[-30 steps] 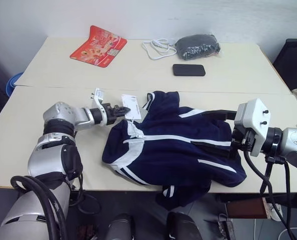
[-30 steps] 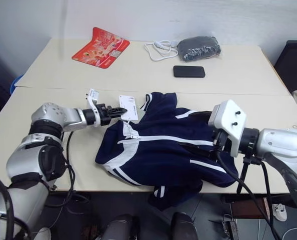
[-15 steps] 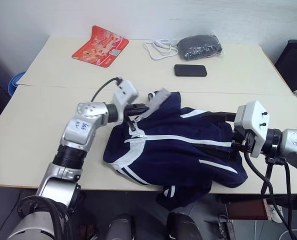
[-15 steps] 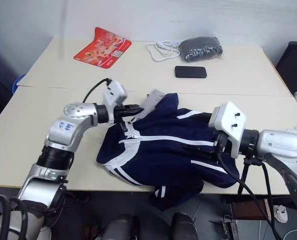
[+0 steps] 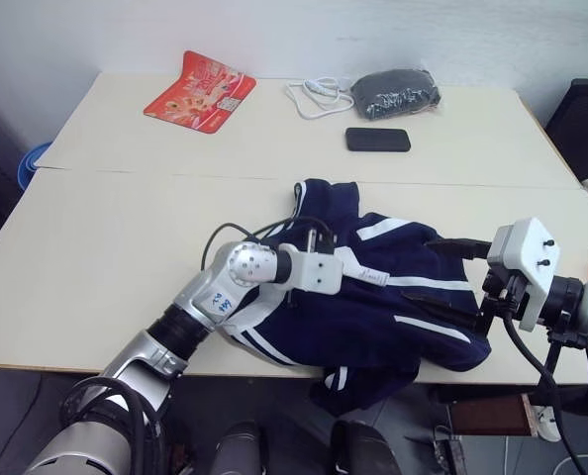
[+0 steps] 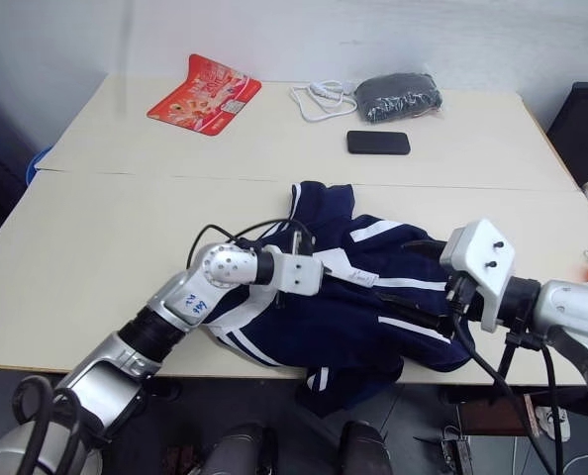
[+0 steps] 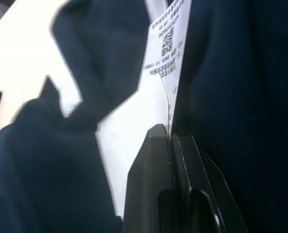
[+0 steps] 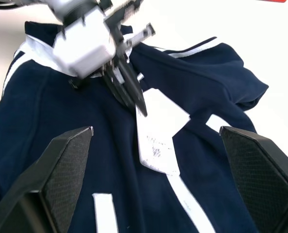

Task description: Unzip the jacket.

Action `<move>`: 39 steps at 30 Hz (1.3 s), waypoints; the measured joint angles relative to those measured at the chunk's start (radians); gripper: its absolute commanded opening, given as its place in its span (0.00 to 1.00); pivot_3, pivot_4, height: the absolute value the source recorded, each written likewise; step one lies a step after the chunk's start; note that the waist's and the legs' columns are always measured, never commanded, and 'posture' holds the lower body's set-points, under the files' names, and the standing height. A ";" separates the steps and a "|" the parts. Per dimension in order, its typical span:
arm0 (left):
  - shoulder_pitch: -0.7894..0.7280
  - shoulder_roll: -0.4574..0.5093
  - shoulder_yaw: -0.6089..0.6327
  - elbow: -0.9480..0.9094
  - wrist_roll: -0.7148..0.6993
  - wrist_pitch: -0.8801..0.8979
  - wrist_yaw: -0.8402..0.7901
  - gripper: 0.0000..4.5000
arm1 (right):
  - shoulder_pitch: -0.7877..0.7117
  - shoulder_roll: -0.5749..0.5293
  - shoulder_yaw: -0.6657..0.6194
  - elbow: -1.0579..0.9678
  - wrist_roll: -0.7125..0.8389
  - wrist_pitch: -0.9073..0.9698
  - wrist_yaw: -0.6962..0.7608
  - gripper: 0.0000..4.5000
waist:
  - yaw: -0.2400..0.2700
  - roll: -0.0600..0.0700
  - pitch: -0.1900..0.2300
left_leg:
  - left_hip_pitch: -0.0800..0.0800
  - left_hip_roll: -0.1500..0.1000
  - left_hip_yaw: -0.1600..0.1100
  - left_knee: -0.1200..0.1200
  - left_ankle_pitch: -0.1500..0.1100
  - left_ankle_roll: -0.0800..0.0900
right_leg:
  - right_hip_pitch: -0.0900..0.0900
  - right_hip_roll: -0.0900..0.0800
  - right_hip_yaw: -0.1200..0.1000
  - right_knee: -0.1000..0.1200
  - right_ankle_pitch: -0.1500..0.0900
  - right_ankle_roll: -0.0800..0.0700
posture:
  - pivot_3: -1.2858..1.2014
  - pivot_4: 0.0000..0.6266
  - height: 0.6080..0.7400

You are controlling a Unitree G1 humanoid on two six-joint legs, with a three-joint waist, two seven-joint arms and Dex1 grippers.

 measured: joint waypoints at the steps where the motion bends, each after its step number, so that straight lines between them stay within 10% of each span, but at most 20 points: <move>1: -0.007 -0.007 0.000 0.020 0.010 -0.025 0.004 0.10 | 0.011 0.000 -0.002 -0.002 0.000 0.000 -0.003 0.98 | 0.002 0.000 0.000 | 0.000 0.000 0.000 0.000 0.000 0.000 | 0.001 0.000 0.000 0.000 0.000 0.000 | 0.52 0.24 1.00; 15: 0.151 0.077 0.182 -0.236 -0.171 0.203 -0.175 0.96 | -0.005 0.012 0.069 -0.027 -0.038 -0.025 -0.012 0.98 | -0.008 0.000 0.000 | 0.001 0.001 -0.003 0.000 0.000 0.000 | 0.000 0.000 0.000 0.000 0.000 0.000 | 0.52 0.24 1.00; 27: 0.136 0.434 0.601 -0.453 -0.741 0.926 -0.477 0.96 | -0.323 0.109 0.575 0.146 -0.559 -0.294 -0.060 0.98 | -0.024 0.000 0.000 | 0.001 0.003 -0.008 -0.001 0.001 -0.002 | -0.001 0.002 0.000 0.001 0.000 -0.001 | 0.52 0.24 1.00; 39: 0.121 0.514 0.514 -0.377 -0.696 0.730 -0.578 0.97 | -0.459 0.340 0.808 0.368 -0.874 -0.446 -0.090 0.62 | -0.034 0.000 0.000 | 0.000 0.002 -0.001 -0.002 0.001 -0.002 | -0.001 0.001 -0.001 0.001 -0.001 -0.001 | 0.52 0.24 1.00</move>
